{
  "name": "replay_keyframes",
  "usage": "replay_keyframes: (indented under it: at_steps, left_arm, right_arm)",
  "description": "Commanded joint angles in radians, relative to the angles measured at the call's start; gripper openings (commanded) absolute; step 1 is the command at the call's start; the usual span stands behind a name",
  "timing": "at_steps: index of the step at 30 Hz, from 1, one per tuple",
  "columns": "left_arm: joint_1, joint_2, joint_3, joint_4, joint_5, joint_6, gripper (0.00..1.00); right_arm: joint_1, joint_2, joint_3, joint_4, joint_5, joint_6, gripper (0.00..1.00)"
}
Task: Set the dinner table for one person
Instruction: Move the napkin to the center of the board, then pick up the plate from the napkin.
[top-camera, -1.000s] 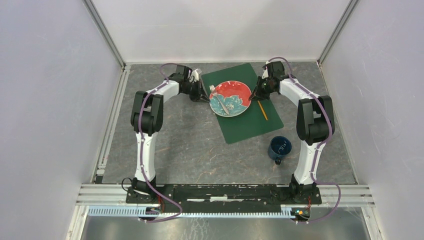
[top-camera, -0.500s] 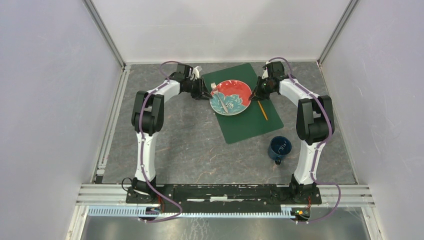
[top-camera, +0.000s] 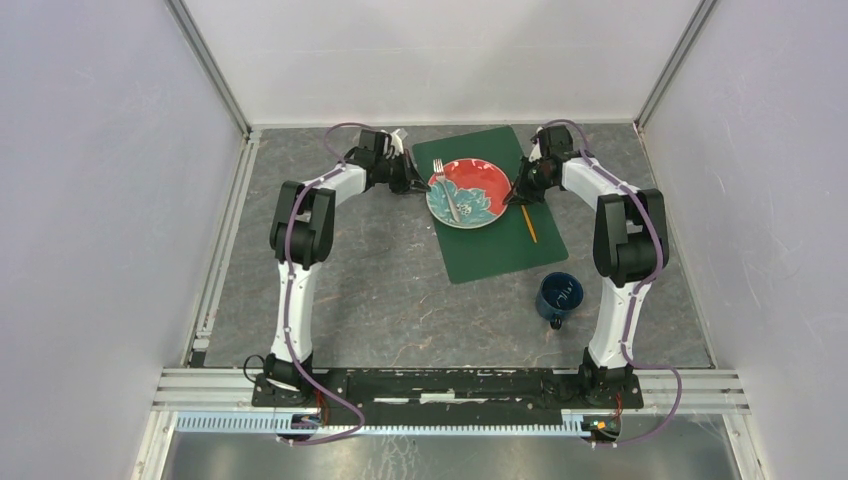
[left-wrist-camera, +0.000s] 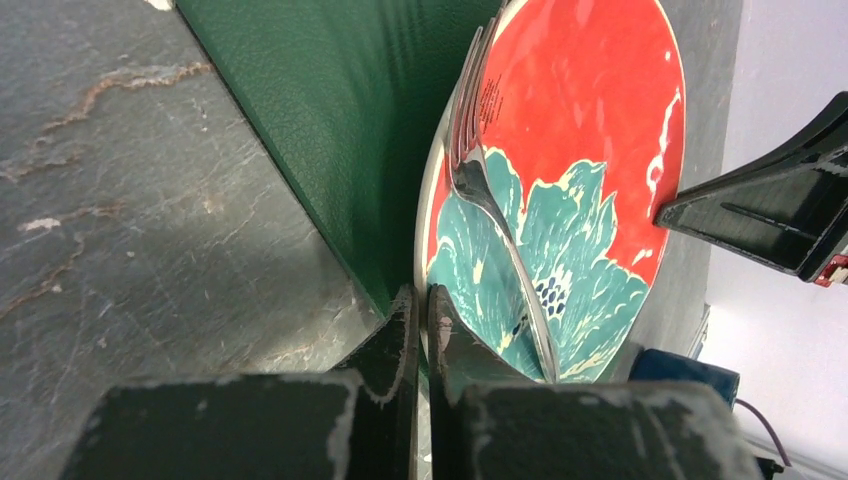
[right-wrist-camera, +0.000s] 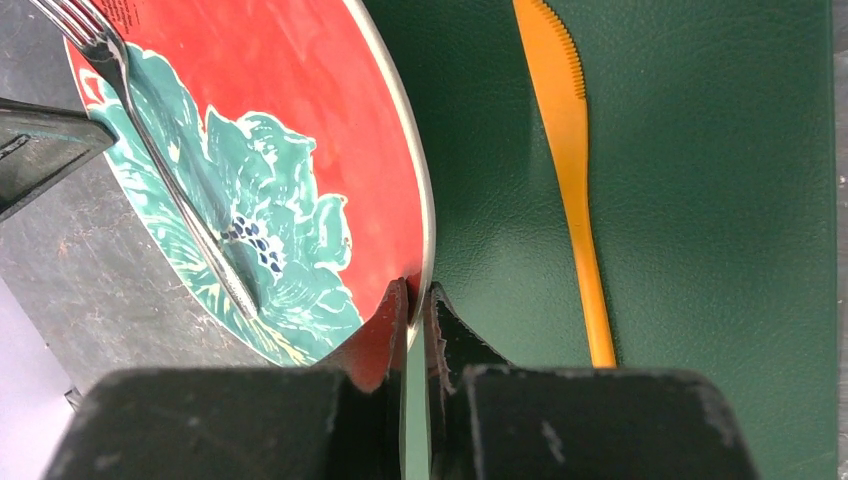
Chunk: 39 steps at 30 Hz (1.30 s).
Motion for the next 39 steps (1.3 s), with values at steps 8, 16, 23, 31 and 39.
replay_keyframes:
  at_steps: [8, 16, 23, 31, 39]
  left_arm:
    - [-0.087, 0.013, 0.1, 0.032, 0.033, -0.029, 0.02]
    - [-0.087, -0.034, 0.115, -0.014, 0.019, -0.003, 0.02]
    - [-0.087, -0.069, 0.13, -0.027, 0.005, 0.001, 0.02]
    - [-0.096, -0.012, 0.27, -0.037, 0.028, -0.034, 0.02]
    - [-0.118, 0.042, 0.376, -0.031, 0.047, -0.076, 0.02]
  right_arm:
    - [0.039, 0.018, 0.012, 0.099, -0.125, 0.009, 0.0]
    - [0.08, 0.088, 0.109, 0.104, -0.157, 0.024, 0.0]
    - [0.088, 0.092, 0.119, 0.125, -0.159, 0.038, 0.0]
    - [0.081, 0.07, 0.178, 0.103, -0.126, 0.027, 0.0]
    - [0.056, 0.049, 0.171, 0.087, -0.1, 0.012, 0.0]
